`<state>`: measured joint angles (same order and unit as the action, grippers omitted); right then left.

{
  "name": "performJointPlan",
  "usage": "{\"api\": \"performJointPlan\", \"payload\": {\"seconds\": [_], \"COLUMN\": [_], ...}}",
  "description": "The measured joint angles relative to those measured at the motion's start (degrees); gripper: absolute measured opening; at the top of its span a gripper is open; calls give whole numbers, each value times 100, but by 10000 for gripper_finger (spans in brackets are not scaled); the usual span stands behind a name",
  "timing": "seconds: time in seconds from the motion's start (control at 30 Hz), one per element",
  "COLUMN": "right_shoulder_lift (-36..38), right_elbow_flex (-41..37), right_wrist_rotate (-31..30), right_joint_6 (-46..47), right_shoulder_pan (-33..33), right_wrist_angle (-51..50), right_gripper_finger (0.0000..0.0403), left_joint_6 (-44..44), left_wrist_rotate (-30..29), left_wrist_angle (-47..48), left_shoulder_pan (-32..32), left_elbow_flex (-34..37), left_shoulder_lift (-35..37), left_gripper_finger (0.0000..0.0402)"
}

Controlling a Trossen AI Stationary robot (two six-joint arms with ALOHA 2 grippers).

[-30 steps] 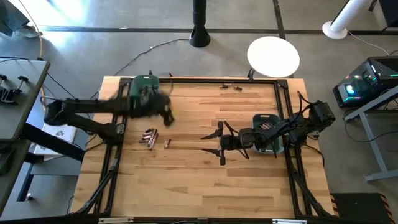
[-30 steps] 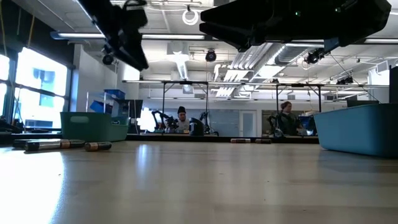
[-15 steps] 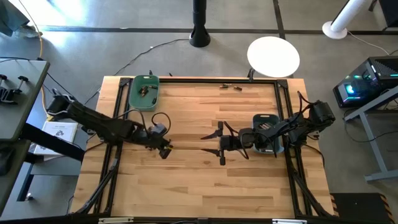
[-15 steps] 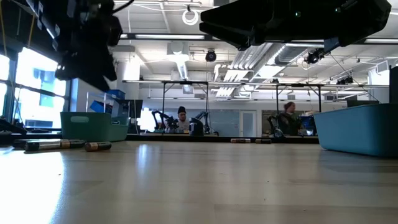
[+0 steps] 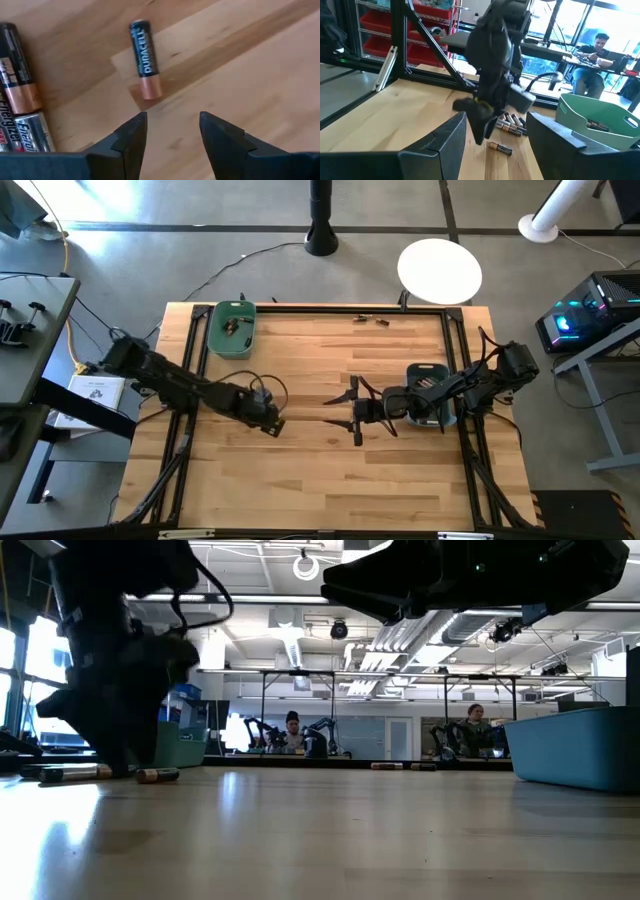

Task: Sort batteries
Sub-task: Put the black battery into the green bin

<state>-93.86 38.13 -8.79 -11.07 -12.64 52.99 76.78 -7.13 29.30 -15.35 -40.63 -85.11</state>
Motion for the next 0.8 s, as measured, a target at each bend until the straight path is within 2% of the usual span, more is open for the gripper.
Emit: {"api": "performJointPlan", "payload": {"seconds": [0.1,0.3,0.8], "right_shoulder_lift": [0,0,0], "right_elbow_flex": [0,0,0], "right_wrist_rotate": [-1,10,38], "right_joint_6": [-13,15,72], "right_shoulder_pan": [2,26,24], "right_wrist_angle": [-5,-16,-118], "right_gripper_finger": [201,201,201], "left_joint_6": [-68,-318,-643], "left_wrist_rotate": [-18,-521,-631], "left_wrist_angle": [500,1310,1068], "left_shoulder_pan": [-13,-3,450], "left_elbow_flex": [-327,-911,-965], "left_shoulder_lift": [-452,-1024,-1255], "left_gripper_finger": [157,132,124]}}
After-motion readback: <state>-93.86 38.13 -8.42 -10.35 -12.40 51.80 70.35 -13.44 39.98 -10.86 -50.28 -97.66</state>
